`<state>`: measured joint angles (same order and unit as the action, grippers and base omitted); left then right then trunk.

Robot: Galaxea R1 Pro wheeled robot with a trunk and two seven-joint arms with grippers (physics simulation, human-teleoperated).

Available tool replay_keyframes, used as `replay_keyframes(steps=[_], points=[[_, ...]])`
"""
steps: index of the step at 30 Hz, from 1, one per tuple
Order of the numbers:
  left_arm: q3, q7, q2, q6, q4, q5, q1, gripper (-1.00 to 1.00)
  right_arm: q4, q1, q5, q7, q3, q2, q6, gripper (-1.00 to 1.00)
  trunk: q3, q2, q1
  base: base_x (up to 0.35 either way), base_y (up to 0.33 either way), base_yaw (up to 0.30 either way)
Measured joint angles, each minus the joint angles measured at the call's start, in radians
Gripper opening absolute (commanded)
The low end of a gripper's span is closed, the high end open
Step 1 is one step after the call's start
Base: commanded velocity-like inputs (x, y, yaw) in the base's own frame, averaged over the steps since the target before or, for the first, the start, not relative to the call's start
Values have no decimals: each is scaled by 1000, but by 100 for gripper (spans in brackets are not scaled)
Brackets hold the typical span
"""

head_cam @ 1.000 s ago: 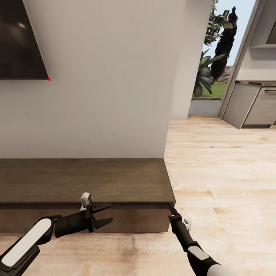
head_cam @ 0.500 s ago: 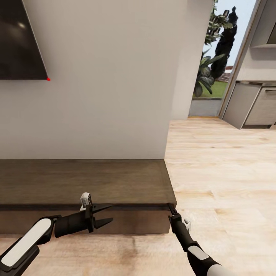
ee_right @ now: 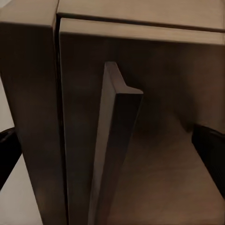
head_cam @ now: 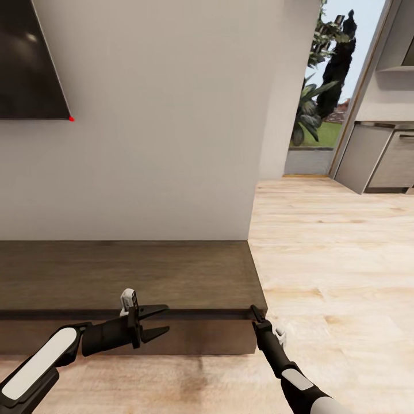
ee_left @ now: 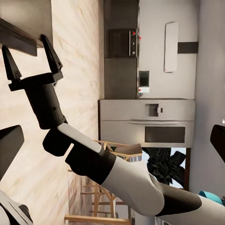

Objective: Place each of the two pumpkins and all three candles from the living room inside a cabinet in the living room (use any cabinet), then make sure every cabinet is closed, and position the cauldron so it is next to a table in the living room.

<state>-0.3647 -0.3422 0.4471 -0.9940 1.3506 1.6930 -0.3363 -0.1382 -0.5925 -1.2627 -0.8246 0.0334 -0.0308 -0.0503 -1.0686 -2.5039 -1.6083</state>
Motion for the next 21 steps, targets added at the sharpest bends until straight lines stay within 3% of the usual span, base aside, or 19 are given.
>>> replay_keyframes(steps=[21], points=[[0, 1, 0, 0, 0, 0, 0, 100, -1, -1, 0, -1, 0, 0, 1, -100, 0, 0, 0, -52, 0, 0]])
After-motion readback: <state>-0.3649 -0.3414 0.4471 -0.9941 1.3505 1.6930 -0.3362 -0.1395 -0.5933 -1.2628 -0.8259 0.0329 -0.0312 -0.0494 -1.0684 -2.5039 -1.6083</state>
